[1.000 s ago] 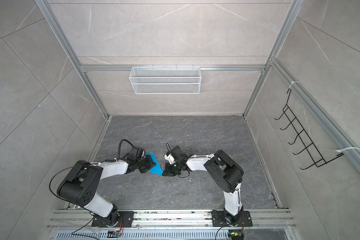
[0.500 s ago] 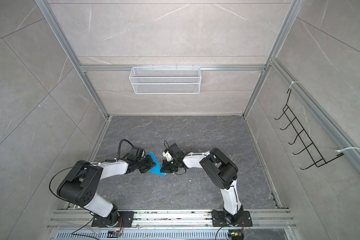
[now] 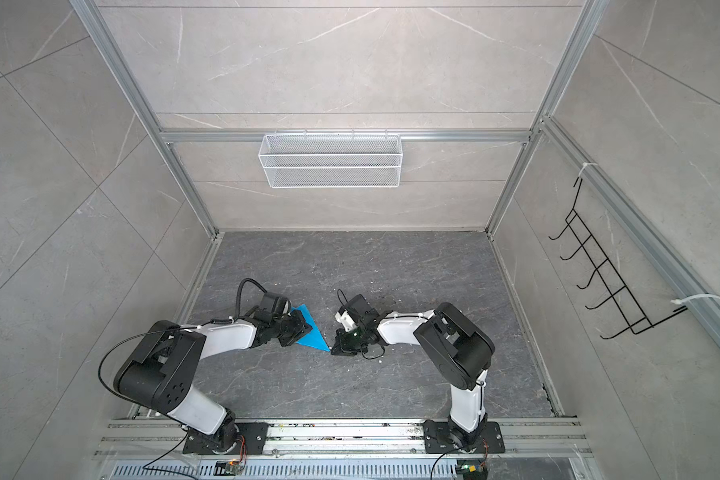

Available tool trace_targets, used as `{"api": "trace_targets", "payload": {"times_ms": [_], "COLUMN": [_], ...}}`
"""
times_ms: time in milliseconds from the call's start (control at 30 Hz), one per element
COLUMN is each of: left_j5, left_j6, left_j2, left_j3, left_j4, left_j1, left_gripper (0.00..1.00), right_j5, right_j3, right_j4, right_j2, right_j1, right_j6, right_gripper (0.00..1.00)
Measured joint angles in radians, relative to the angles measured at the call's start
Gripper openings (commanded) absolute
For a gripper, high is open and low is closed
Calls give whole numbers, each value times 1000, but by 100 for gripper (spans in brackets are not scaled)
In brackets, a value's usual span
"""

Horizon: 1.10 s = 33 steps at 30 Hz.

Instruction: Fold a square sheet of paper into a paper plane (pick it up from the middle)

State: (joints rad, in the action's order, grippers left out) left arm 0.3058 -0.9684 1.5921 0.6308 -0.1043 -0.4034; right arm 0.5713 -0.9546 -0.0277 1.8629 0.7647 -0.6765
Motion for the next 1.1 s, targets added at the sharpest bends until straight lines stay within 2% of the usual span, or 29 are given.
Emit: {"api": "trace_targets", "payload": {"times_ms": [167, 367, 667, 833, 1100], "left_j5": [0, 8, 15, 9, -27], "left_j6": [0, 0, 8, 61, 155], "left_j2": [0, 0, 0, -16, -74], "left_j3": [0, 2, 14, 61, 111], "left_j4": [0, 3, 29, 116, 215], "left_j1": [0, 0, 0, 0, 68], "left_gripper": [9, 10, 11, 20, 19], "right_j5": [5, 13, 8, -8, -15], "right_j3": [-48, -142, -178, -184, -188], "right_j4": [20, 63, 42, 23, 12], "right_j2": [2, 97, 164, 164, 165], "right_j1": [0, 0, 0, 1, 3], "right_j6": [-1, -16, -18, -7, 0], "right_gripper": [7, 7, 6, 6, 5]}}
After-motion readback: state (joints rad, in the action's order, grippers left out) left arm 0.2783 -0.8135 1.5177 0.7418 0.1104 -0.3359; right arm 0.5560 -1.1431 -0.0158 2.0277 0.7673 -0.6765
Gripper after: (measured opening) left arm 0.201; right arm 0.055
